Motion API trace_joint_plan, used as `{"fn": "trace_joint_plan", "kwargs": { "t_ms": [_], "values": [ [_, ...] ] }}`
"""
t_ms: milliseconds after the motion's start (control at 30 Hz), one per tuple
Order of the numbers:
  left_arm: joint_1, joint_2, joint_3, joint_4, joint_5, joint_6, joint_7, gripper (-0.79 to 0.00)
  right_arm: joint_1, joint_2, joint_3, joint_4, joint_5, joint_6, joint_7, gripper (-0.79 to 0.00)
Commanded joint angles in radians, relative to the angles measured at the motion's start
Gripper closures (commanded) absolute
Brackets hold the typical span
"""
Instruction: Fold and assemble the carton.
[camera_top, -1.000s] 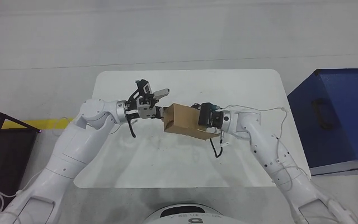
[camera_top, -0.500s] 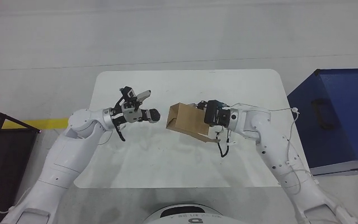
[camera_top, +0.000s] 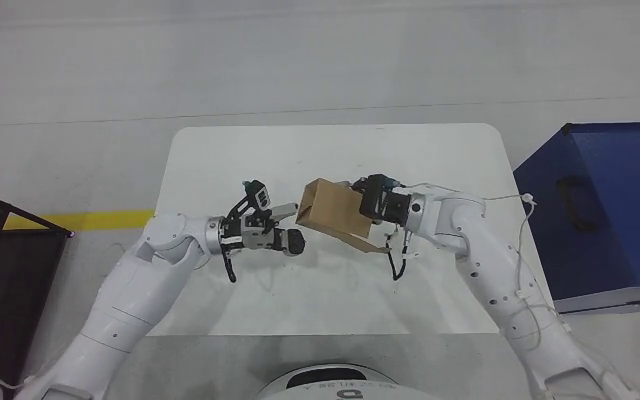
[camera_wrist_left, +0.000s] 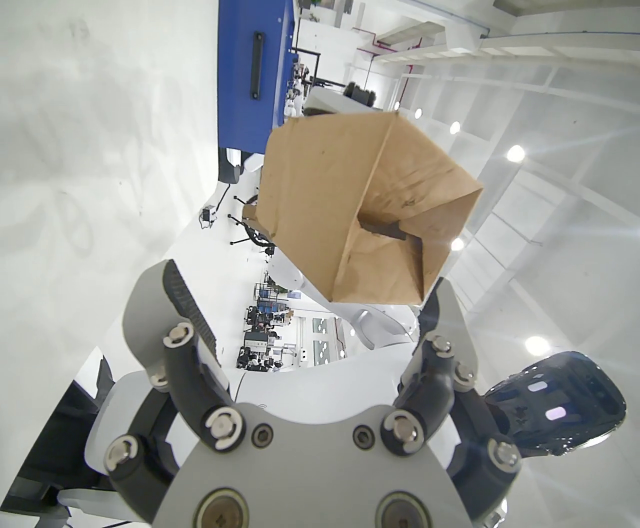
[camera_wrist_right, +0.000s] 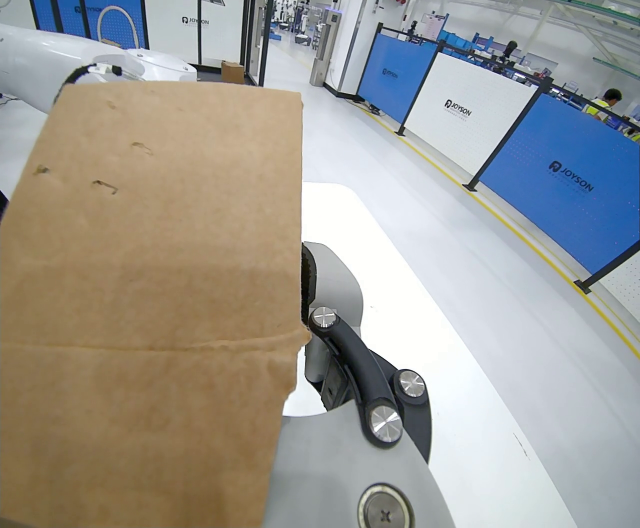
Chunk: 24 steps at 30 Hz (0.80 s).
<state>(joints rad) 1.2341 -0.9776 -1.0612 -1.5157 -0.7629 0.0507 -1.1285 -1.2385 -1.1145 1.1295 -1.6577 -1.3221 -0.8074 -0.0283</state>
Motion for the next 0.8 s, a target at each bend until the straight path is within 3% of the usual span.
{"fn": "trace_joint_plan", "kwargs": {
  "t_ms": [0,133,333,533,633,767],
  "values": [
    [-0.007,-0.005,0.010,0.024,-0.074,0.083,-0.016,-0.785,-0.005,0.002,0.002,-0.011,-0.019,0.010,0.024,0.000],
    [-0.047,-0.006,0.022,0.053,-0.071,0.227,-0.019,-0.785,-0.016,0.005,0.001,-0.037,-0.055,0.021,0.052,0.000],
    [-0.070,0.005,0.003,0.044,0.006,0.327,0.008,-0.785,-0.029,0.011,0.000,-0.072,-0.131,0.041,0.061,0.000],
    [-0.060,0.013,-0.031,0.022,0.007,0.334,0.015,-0.785,-0.023,0.015,0.006,-0.057,-0.173,0.048,0.023,0.000],
    [-0.049,0.016,-0.051,0.036,-0.010,0.323,0.020,-0.785,0.001,0.020,0.001,-0.066,-0.261,0.028,0.087,0.000],
    [-0.031,0.023,-0.088,0.065,-0.014,0.311,0.020,-0.785,0.061,0.027,0.009,-0.077,-0.294,-0.092,0.215,0.000]
  ]
}}
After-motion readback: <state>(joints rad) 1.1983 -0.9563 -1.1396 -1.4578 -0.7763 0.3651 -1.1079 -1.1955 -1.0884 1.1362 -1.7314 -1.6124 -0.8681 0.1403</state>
